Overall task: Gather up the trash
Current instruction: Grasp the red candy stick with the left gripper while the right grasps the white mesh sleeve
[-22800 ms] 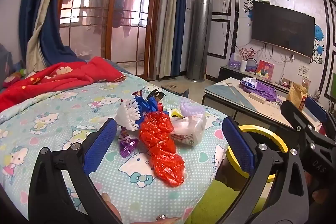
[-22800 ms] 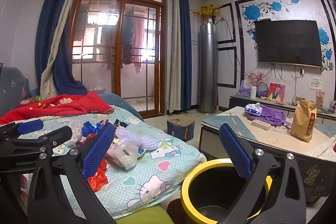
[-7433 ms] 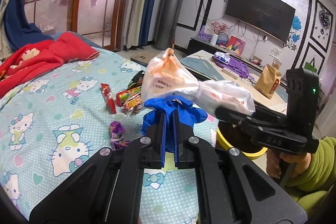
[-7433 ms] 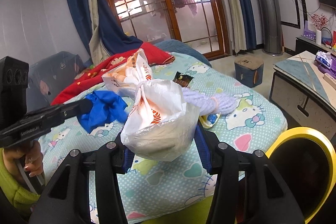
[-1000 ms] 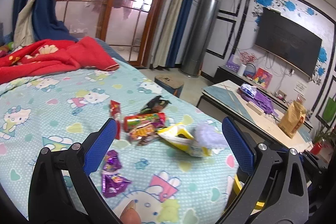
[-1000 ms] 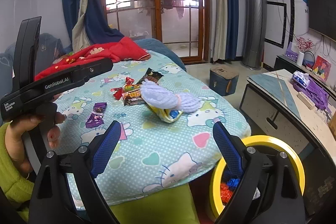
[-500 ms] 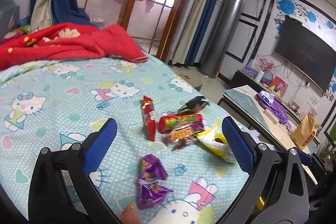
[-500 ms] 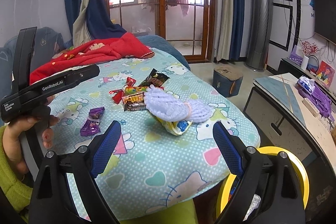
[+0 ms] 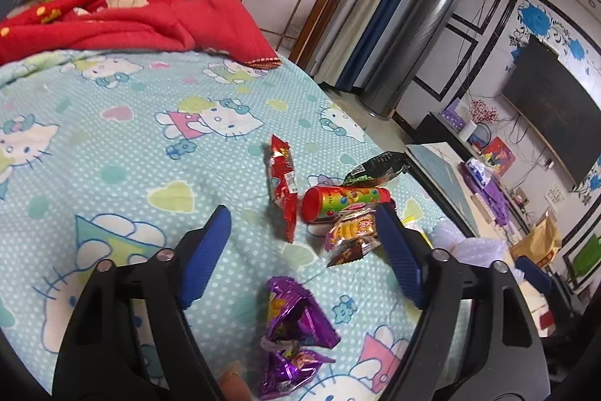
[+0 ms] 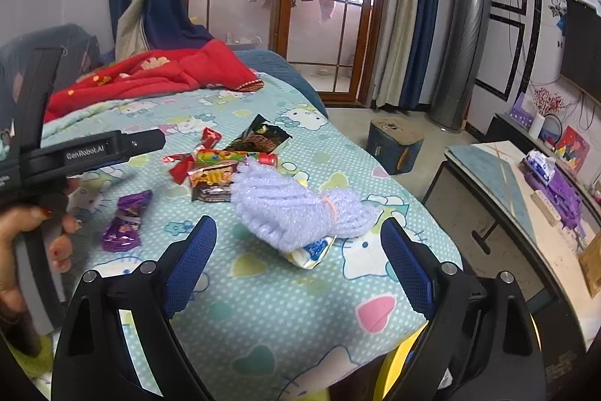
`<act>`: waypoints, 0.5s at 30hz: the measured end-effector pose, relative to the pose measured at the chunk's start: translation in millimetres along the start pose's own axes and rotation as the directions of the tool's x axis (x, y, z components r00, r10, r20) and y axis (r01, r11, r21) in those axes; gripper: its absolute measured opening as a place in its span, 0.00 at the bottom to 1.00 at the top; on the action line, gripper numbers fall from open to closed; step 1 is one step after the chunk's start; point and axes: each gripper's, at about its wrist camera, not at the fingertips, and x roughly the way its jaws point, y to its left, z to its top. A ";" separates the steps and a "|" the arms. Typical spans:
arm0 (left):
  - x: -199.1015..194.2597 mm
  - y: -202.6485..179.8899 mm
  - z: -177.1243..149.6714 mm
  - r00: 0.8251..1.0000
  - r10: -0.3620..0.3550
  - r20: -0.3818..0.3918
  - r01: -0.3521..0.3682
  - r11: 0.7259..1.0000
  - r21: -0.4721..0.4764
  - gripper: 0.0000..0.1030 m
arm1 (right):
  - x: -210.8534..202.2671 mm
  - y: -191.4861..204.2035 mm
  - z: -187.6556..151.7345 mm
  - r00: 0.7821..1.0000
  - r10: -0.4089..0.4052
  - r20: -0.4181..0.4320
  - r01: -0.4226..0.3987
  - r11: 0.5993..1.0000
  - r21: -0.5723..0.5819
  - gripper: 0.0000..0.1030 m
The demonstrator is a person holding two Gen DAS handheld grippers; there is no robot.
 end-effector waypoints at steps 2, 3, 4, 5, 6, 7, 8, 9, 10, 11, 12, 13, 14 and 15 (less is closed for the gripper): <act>4.8 -1.0 1.9 1.000 -0.001 -0.008 0.001 1.000 0.000 0.63 | 4.4 0.7 1.4 1.000 -0.005 0.000 0.005 1.000 0.007 0.84; 7.4 -1.1 2.8 1.000 0.002 -0.011 -0.002 1.000 -0.004 0.60 | 5.9 0.7 2.1 1.000 -0.001 -0.002 0.001 1.000 0.014 0.84; 9.2 -0.1 3.5 1.000 0.002 -0.013 -0.002 1.000 -0.011 0.58 | 7.1 0.6 2.8 1.000 0.003 -0.003 -0.003 1.000 0.020 0.84; 11.3 1.4 4.1 1.000 -0.003 -0.016 0.003 1.000 -0.022 0.56 | 8.0 1.1 3.0 1.000 0.003 -0.002 -0.003 1.000 0.022 0.84; 13.6 3.0 4.6 1.000 -0.005 -0.021 0.004 0.999 -0.032 0.53 | 9.2 1.9 3.2 1.000 0.001 -0.001 -0.001 1.000 0.019 0.84; 15.2 3.3 4.7 1.000 -0.006 -0.025 0.006 0.999 -0.036 0.50 | 10.0 2.3 3.2 1.000 -0.001 0.000 0.001 1.000 0.016 0.83; 17.4 4.4 4.7 1.000 -0.008 -0.030 0.007 0.999 -0.040 0.49 | 11.2 3.3 3.3 1.000 -0.004 0.001 0.004 1.000 0.014 0.82; 19.7 5.9 4.3 0.999 -0.011 -0.037 0.009 0.999 -0.047 0.45 | 12.3 4.1 3.7 1.000 -0.005 0.001 0.005 1.000 0.011 0.80; 22.2 7.7 4.7 0.999 -0.014 -0.042 0.012 0.999 -0.053 0.42 | 13.3 4.3 3.8 1.000 -0.001 0.001 0.001 1.000 0.009 0.79; 24.1 8.7 4.1 0.999 -0.016 -0.049 0.013 0.998 -0.059 0.40 | 14.4 4.2 3.7 1.000 0.002 0.001 -0.002 1.000 0.009 0.79; 26.3 9.4 3.3 0.998 -0.017 -0.057 0.013 0.998 -0.063 0.37 | 15.3 3.8 3.2 1.000 0.005 0.001 -0.005 1.000 0.011 0.77; 28.7 10.1 3.1 0.998 -0.018 -0.065 0.013 0.998 -0.066 0.36 | 16.1 3.6 2.6 1.000 0.008 0.000 -0.008 1.000 0.012 0.76; 30.0 10.7 2.8 0.997 -0.018 -0.069 0.014 0.998 -0.069 0.33 | 16.5 3.2 1.9 1.000 0.009 -0.001 -0.009 1.000 0.012 0.75; 31.0 11.0 2.3 0.997 -0.020 -0.072 0.015 0.997 -0.074 0.32 | 17.8 3.0 1.3 1.000 0.009 -0.005 -0.009 1.000 0.010 0.72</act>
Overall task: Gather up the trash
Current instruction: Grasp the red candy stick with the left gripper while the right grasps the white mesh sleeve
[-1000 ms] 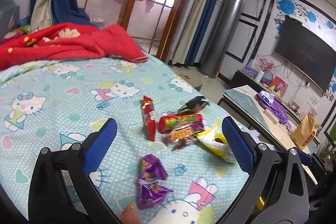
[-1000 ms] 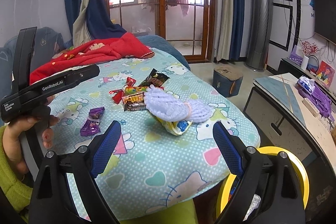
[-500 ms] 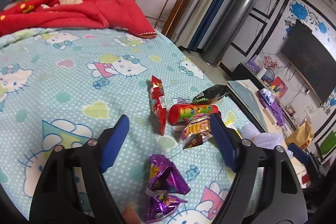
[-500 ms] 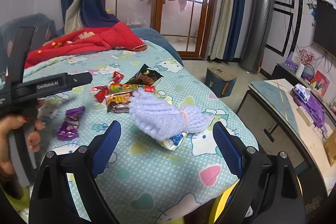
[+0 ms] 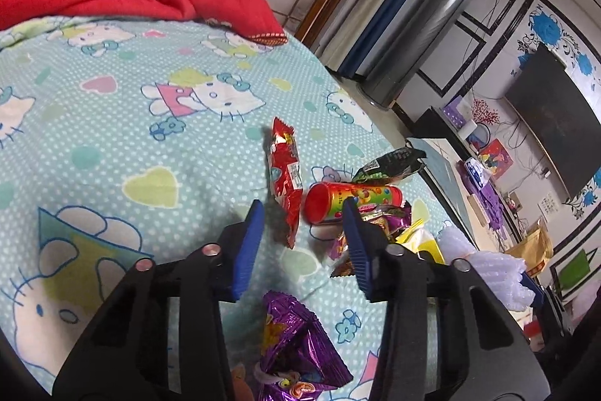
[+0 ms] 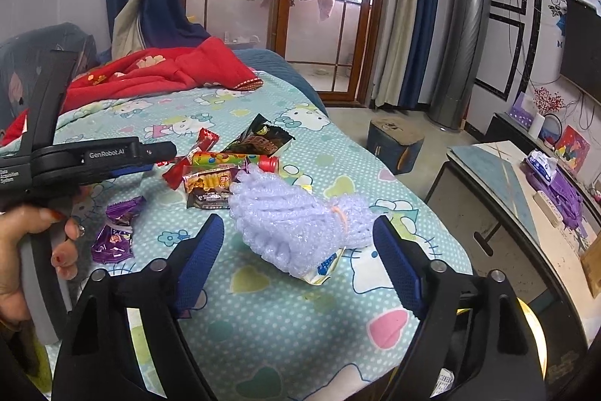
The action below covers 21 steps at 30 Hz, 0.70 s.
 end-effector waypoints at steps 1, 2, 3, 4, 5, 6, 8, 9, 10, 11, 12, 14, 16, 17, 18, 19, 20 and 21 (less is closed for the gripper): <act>0.8 0.7 -0.3 1.000 -0.002 -0.002 0.002 1.000 -0.004 0.32 | 0.8 -0.1 -0.5 1.000 0.002 -0.003 -0.002 1.000 -0.002 0.69; 1.2 1.0 -0.3 1.000 -0.003 -0.003 0.003 1.000 -0.005 0.31 | 1.4 -0.3 -1.0 1.000 0.003 -0.005 -0.003 1.000 -0.002 0.68; 1.3 1.3 -0.4 1.000 -0.003 -0.003 0.003 1.000 -0.006 0.28 | 2.2 -0.8 -1.3 1.000 0.004 -0.006 -0.004 1.000 -0.002 0.66; 1.3 1.3 -0.3 1.000 -0.003 -0.003 0.003 1.000 -0.006 0.26 | 2.4 -0.9 -1.9 1.000 0.006 -0.006 -0.006 1.000 -0.001 0.63; 1.3 1.6 -0.2 1.000 -0.004 -0.003 0.004 1.000 -0.006 0.25 | 2.4 -0.9 -2.9 1.000 0.007 -0.006 -0.007 1.000 -0.001 0.62; 1.4 1.3 -0.3 1.000 -0.004 -0.002 0.004 1.000 -0.007 0.24 | 2.5 -0.9 -3.2 1.000 0.008 -0.006 -0.008 1.000 0.000 0.57; 1.5 1.2 -0.4 1.000 -0.002 -0.004 0.002 1.000 -0.006 0.22 | 3.9 -1.5 -4.4 1.000 0.019 -0.012 -0.019 1.000 0.000 0.50; 1.8 1.1 -0.3 1.000 -0.002 -0.005 0.002 1.000 -0.007 0.21 | 4.0 -1.5 -4.8 1.000 0.020 -0.012 -0.020 1.000 -0.001 0.47; 2.1 1.2 -0.4 1.000 -0.003 -0.008 0.003 1.000 -0.007 0.18 | 4.0 -1.0 -5.0 1.000 0.020 -0.011 -0.020 1.000 -0.003 0.47; 2.3 1.3 -0.9 1.000 -0.002 -0.010 0.002 1.000 -0.006 0.17 | 4.0 -0.9 -4.8 1.000 0.022 -0.009 -0.022 1.000 -0.002 0.46; 2.6 0.4 -1.6 1.000 -0.001 -0.011 0.001 1.000 -0.007 0.14 | 3.5 -1.5 -4.7 1.000 0.027 -0.007 -0.027 1.000 0.002 0.44; 3.1 0.7 -2.4 1.000 -0.003 -0.017 0.002 1.000 -0.009 0.09 | 2.7 -2.4 -4.6 0.999 0.033 -0.005 -0.033 0.999 0.011 0.42; 2.8 1.0 -3.4 1.000 -0.005 -0.019 0.005 1.000 -0.012 0.06 | 2.4 -3.2 -4.9 0.999 0.032 -0.005 -0.032 0.999 0.014 0.39; 2.6 1.4 -3.3 1.000 -0.008 -0.019 0.008 1.000 -0.012 0.05 | 2.4 -3.3 -4.9 0.999 0.034 -0.006 -0.034 0.999 0.015 0.39; 2.0 1.2 -3.5 1.000 -0.011 -0.019 0.010 1.000 -0.010 0.02 | 2.4 -4.0 -5.0 0.999 0.035 -0.007 -0.035 0.999 0.018 0.37; 1.9 0.4 -4.1 1.000 -0.012 -0.018 0.011 1.000 -0.009 0.02 | 2.6 -4.9 -5.2 0.999 0.035 -0.010 -0.035 0.999 0.023 0.36; 1.6 0.0 -4.5 1.000 -0.013 -0.017 0.013 1.000 -0.007 0.02 | 2.6 -5.5 -5.3 0.999 0.036 -0.011 -0.035 0.999 0.026 0.36; 0.9 -0.5 -4.9 1.000 -0.015 -0.016 0.015 1.000 -0.004 0.01 | 2.6 -6.2 -5.5 0.999 0.036 -0.013 -0.036 0.999 0.029 0.35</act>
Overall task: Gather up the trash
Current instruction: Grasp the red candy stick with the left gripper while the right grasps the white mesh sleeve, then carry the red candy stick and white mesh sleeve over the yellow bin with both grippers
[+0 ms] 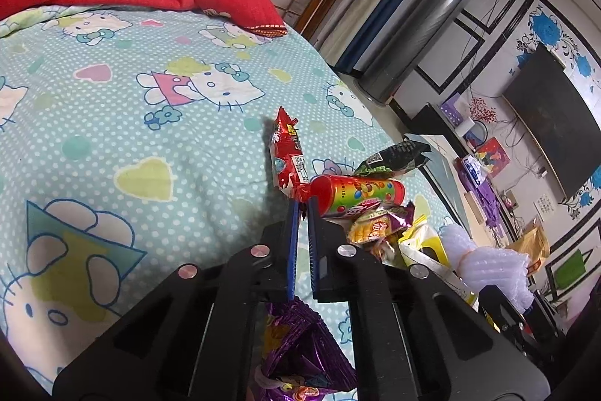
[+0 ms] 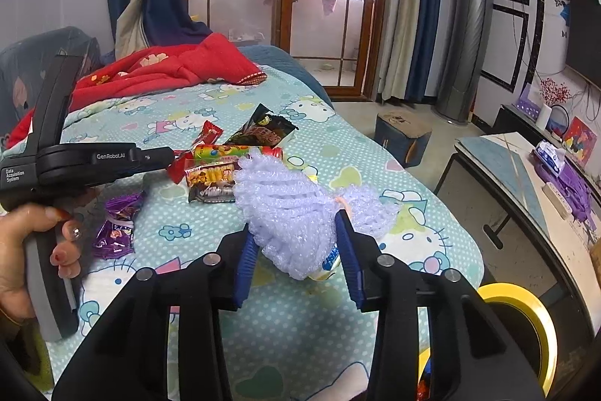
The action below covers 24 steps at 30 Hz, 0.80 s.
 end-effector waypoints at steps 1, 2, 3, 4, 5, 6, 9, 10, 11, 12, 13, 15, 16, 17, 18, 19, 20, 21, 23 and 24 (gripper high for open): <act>-0.4 -0.2 -0.3 1.000 0.000 0.001 0.000 1.000 0.002 0.01 | -0.3 -1.0 -0.3 1.000 0.001 -0.002 -0.001 1.000 0.006 0.34; -1.4 -0.5 -0.7 1.000 -0.002 0.003 0.002 1.000 0.004 0.00 | -0.5 -2.3 -0.6 1.000 0.004 -0.003 -0.003 1.000 0.015 0.33; -1.7 -0.8 -0.9 1.000 -0.004 0.005 0.004 1.000 0.004 0.00 | -1.1 -4.3 -0.8 1.000 0.004 -0.003 -0.004 1.000 0.027 0.31; -2.9 -0.7 -1.0 1.000 -0.007 0.009 0.007 1.000 0.004 0.00 | -1.7 -6.8 -1.1 1.000 0.003 -0.003 -0.003 0.999 0.043 0.31; -4.3 -0.5 -1.0 1.000 -0.009 0.014 0.009 1.000 0.004 0.00 | -1.8 -9.1 -1.4 1.000 0.006 -0.004 -0.006 0.998 0.055 0.30; -6.4 -0.1 -1.1 1.000 -0.011 0.021 0.011 1.000 0.003 0.00 | -1.4 -10.1 -1.9 1.000 0.008 -0.006 -0.008 0.998 0.062 0.29; -11.8 1.1 -1.9 0.999 -0.013 0.038 0.013 1.000 0.001 0.00 | -1.6 -16.4 -3.1 1.000 0.015 -0.010 -0.014 0.995 0.097 0.28; -13.7 1.1 -2.0 0.999 -0.014 0.044 0.014 1.000 0.002 0.00 | -1.3 -18.4 -3.4 1.000 0.016 -0.011 -0.015 0.994 0.104 0.28; -15.7 0.7 -2.2 0.999 -0.013 0.050 0.013 1.000 0.003 0.00 | -1.7 -19.6 -3.6 1.000 0.019 -0.010 -0.017 0.994 0.111 0.27; -18.7 0.4 -2.5 0.998 -0.014 0.060 0.014 1.000 0.006 0.00 | -2.5 -20.6 -3.7 1.000 0.021 -0.009 -0.020 0.993 0.118 0.27; -20.8 -0.6 -2.1 0.998 -0.014 0.068 0.014 1.000 0.008 0.00 | -3.5 -22.1 -3.6 1.000 0.022 -0.006 -0.021 0.992 0.126 0.27; -28.0 -2.4 -1.8 0.996 -0.015 0.092 0.013 1.000 0.018 0.00 | -5.2 -24.0 -4.0 1.000 0.025 -0.003 -0.024 0.990 0.138 0.27; -31.0 -3.2 -1.8 0.995 -0.014 0.102 0.012 1.000 0.022 0.00 | -6.4 -25.7 -3.9 1.000 0.026 -0.002 -0.026 0.989 0.146 0.27; -33.6 -3.6 -1.7 0.994 -0.014 0.109 0.011 1.000 0.026 0.00 | -7.1 -26.9 -3.7 1.000 0.025 0.000 -0.025 0.988 0.149 0.27; -36.6 -5.3 -1.7 0.993 -0.014 0.116 0.011 1.000 0.030 0.00 | -8.7 -27.6 -3.1 1.000 0.024 0.005 -0.024 0.988 0.154 0.27; -39.4 -6.5 -2.0 0.992 -0.015 0.122 0.011 0.999 0.033 0.00 | -9.7 -28.5 -2.4 1.000 0.023 0.010 -0.024 0.987 0.157 0.26; -42.2 -7.9 -2.3 0.992 -0.017 0.127 0.012 0.999 0.037 0.00 | -11.6 -29.2 -1.7 1.000 0.021 0.016 -0.024 0.987 0.159 0.26; -44.9 -9.4 -2.6 0.991 -0.019 0.132 0.014 0.999 0.042 0.00 | -13.1 -30.3 -1.1 1.000 0.020 0.021 -0.023 0.987 0.160 0.26; -49.1 -13.1 -3.4 0.990 -0.024 0.139 0.017 0.999 0.048 0.00 | -17.8 -32.9 0.4 0.999 0.015 0.033 -0.021 0.986 0.164 0.26; -52.6 -15.7 -3.6 0.989 -0.028 0.144 0.021 0.998 0.054 0.00 | -19.0 -34.1 0.9 0.999 0.015 0.036 -0.021 0.986 0.167 0.26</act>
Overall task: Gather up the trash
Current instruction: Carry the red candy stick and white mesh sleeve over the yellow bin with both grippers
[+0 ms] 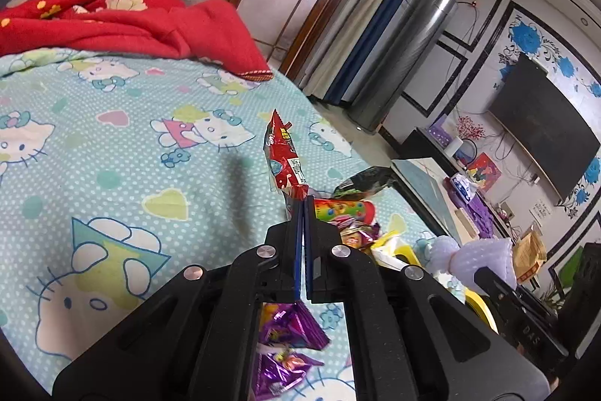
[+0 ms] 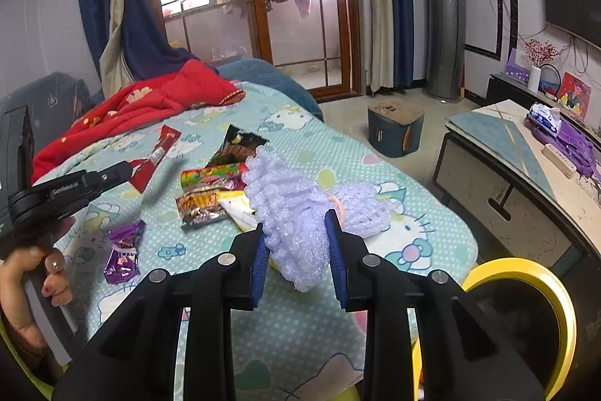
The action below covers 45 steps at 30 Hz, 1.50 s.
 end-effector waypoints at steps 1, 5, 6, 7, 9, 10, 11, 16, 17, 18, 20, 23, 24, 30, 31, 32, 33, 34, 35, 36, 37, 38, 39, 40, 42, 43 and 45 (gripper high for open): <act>-2.3 -2.0 0.1 1.000 -0.004 0.005 0.004 1.000 0.004 0.00 | -2.3 -1.5 1.1 1.000 0.000 0.004 0.000 1.000 0.004 0.26; -14.2 -11.1 1.2 0.999 -0.023 0.023 0.022 1.000 0.022 0.00 | -11.6 -6.1 5.3 1.000 0.003 0.022 -0.004 1.000 0.014 0.26; -16.5 -13.3 1.5 0.999 -0.028 0.027 0.027 0.999 0.026 0.00 | -13.9 -7.0 6.5 1.000 0.006 0.026 -0.006 1.000 0.017 0.26; -19.2 -16.7 1.7 0.999 -0.036 0.030 0.035 0.999 0.031 0.00 | -15.6 -7.3 7.3 1.000 0.009 0.029 -0.009 1.000 0.018 0.26; -23.9 -23.5 1.8 0.998 -0.052 0.034 0.050 0.998 0.042 0.00 | -19.6 -7.4 9.3 0.999 0.015 0.037 -0.016 1.000 0.020 0.26; -25.7 -26.3 1.2 0.998 -0.057 0.035 0.055 0.997 0.047 0.00 | -22.8 -7.3 10.3 0.999 0.019 0.043 -0.019 1.000 0.020 0.26; -27.4 -29.1 1.2 0.997 -0.063 0.036 0.061 0.997 0.052 0.00 | -25.0 -6.7 11.5 0.999 0.022 0.047 -0.023 1.000 0.019 0.26; -36.7 -46.4 0.5 0.994 -0.101 0.040 0.098 0.992 0.085 0.00 | -36.7 -6.3 15.5 0.997 0.042 0.067 -0.043 0.999 0.017 0.26; -38.1 -49.1 0.3 0.993 -0.107 0.040 0.103 0.990 0.091 0.00 | -38.7 -5.7 16.8 0.997 0.045 0.070 -0.046 0.999 0.016 0.26; -39.9 -53.2 0.2 0.992 -0.116 0.039 0.112 0.989 0.099 0.00 | -40.4 -6.3 17.7 0.996 0.047 0.073 -0.048 0.999 0.015 0.26; -42.7 -58.9 -0.7 0.991 -0.127 0.039 0.122 0.986 0.110 0.00 | -44.9 -6.8 19.6 0.995 0.051 0.081 -0.052 0.998 0.018 0.26; -45.9 -66.7 -3.0 0.989 -0.144 0.036 0.139 0.982 0.128 0.00 | -51.5 -7.6 21.3 0.994 0.056 0.089 -0.058 0.998 0.021 0.26; -46.7 -70.5 -3.9 0.988 -0.152 0.033 0.146 0.980 0.136 0.00 | -53.3 -7.5 21.6 0.994 0.056 0.093 -0.058 0.998 0.020 0.26; -48.9 -84.9 -9.8 0.984 -0.176 0.018 0.170 0.970 0.173 0.00 | -61.2 -10.9 20.3 0.994 0.061 0.090 -0.063 0.998 0.025 0.26; -48.9 -86.4 -10.9 0.984 -0.178 0.016 0.173 0.969 0.179 0.00 | -62.3 -11.9 19.6 0.994 0.060 0.088 -0.062 0.998 0.026 0.26; -48.7 -88.9 -12.0 0.983 -0.182 0.013 0.177 0.967 0.184 0.00 | -63.1 -13.8 19.6 0.994 0.060 0.088 -0.063 0.998 0.028 0.26; -48.5 -91.4 -13.3 0.982 -0.186 0.010 0.181 0.965 0.189 0.00 | -64.2 -14.2 18.8 0.994 0.058 0.087 -0.061 0.998 0.028 0.26; -48.0 -93.3 -14.3 0.982 -0.190 0.006 0.185 0.963 0.195 0.00 | -65.1 -15.2 18.8 0.995 0.057 0.087 -0.059 0.998 0.029 0.26; -47.5 -95.2 -15.2 0.981 -0.193 0.003 0.189 0.962 0.200 0.00 | -66.2 -16.3 18.6 0.995 0.055 0.087 -0.058 0.998 0.031 0.26; -46.1 -97.3 -15.8 0.980 -0.198 -0.002 0.194 0.959 0.207 0.00 | -67.6 -17.9 18.2 0.995 0.053 0.088 -0.056 0.998 0.035 0.26; -46.4 -99.0 -17.5 0.980 -0.201 -0.006 0.198 0.957 0.213 0.00 | -68.4 -18.9 18.4 0.995 0.051 0.088 -0.054 0.998 0.037 0.26; -46.0 -101.6 -18.9 0.979 -0.205 -0.009 0.202 0.954 0.220 0.00 | -69.6 -19.7 18.6 0.995 0.048 0.089 -0.051 0.998 0.038 0.26; -45.7 -102.8 -20.6 0.978 -0.208 -0.013 0.205 0.953 0.225 0.00 | -71.1 -21.4 18.6 0.995 0.043 0.090 -0.047 0.998 0.041 0.26; -45.2 -105.8 -22.3 0.977 -0.212 -0.018 0.211 0.950 0.231 0.00 | -72.2 -23.8 19.2 0.995 0.041 0.090 -0.045 0.998 0.045 0.26; -43.3 -109.5 -24.9 0.975 -0.219 -0.026 0.218 0.946 0.241 0.00 | -75.6 -28.2 19.5 0.995 0.032 0.094 -0.037 0.998 0.055 0.26; -43.8 -110.6 -26.9 0.975 -0.221 -0.029 0.221 0.944 0.244 0.00 | -77.2 -28.8 19.5 0.995 0.029 0.095 -0.034 0.998 0.058 0.26; -42.5 -113.3 -29.8 0.973 -0.226 -0.036 0.228 0.941 0.251 0.00 | -80.2 -33.4 19.9 0.995 0.020 0.100 -0.026 0.997 0.066 0.26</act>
